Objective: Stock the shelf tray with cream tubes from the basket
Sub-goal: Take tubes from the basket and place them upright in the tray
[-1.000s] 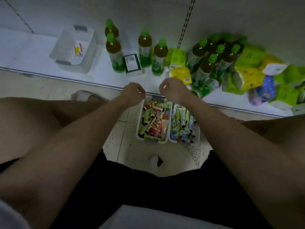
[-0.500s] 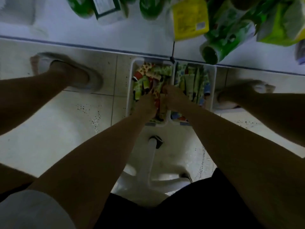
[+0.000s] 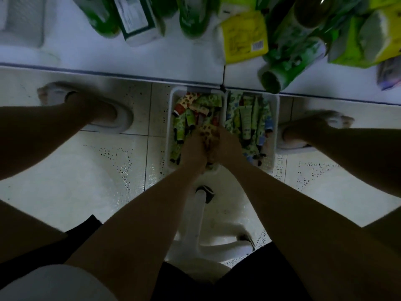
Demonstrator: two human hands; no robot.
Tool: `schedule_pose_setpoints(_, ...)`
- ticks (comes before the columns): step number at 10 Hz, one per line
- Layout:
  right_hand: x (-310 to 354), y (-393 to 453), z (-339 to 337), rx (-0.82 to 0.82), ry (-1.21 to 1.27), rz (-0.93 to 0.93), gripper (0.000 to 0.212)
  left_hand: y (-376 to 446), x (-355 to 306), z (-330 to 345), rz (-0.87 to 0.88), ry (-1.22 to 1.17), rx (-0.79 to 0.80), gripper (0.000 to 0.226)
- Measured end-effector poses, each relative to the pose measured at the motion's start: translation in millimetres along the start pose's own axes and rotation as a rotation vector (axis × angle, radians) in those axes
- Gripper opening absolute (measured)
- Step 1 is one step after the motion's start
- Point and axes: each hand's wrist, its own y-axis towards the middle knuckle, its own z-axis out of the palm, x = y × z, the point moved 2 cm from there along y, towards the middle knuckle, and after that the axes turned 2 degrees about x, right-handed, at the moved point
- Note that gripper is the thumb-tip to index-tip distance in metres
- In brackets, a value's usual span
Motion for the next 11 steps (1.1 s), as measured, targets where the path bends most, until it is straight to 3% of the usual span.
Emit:
schedule_pose_setpoints(1,10,-5,-25,0.069,0.238,0.022,0.034,-7,-4,-41,0.069,-0.155,-0.035,0.033)
schedule_pose_setpoints(2,36,-18,-54,0.071,0.359,-0.014,0.018,-15,-12,-89,0.139,-0.335,-0.001,0.031)
schedule_pose_setpoints(3,77,-43,-89,0.041,0.487,-0.08,0.025,-25,-34,-145,0.275,-0.357,0.003,0.039)
schedule_pose_setpoints(4,117,-69,-121,0.082,0.569,-0.212,0.024,-45,-58,-206,0.354,-0.365,-0.072,0.042)
schedule_pose_setpoints(6,192,-127,-169,0.186,0.799,-0.282,0.021,-110,-103,-305,0.594,-0.427,-0.247,0.048)
schedule_pose_setpoints(8,252,-207,-206,0.062,0.548,-0.598,0.034,-189,-128,-373,0.787,-0.459,-0.345,0.04)
schedule_pose_setpoints(9,279,-245,-220,-0.007,0.452,-0.725,0.03,-226,-138,-404,0.863,-0.437,-0.385,0.038)
schedule_pose_setpoints(10,304,-282,-235,-0.03,0.357,-0.831,0.023,-262,-150,-440,0.916,-0.436,-0.492,0.036)
schedule_pose_setpoints(11,325,-314,-255,-0.161,0.153,-0.897,0.031,-293,-163,-478,0.93,-0.38,-0.604,0.04)
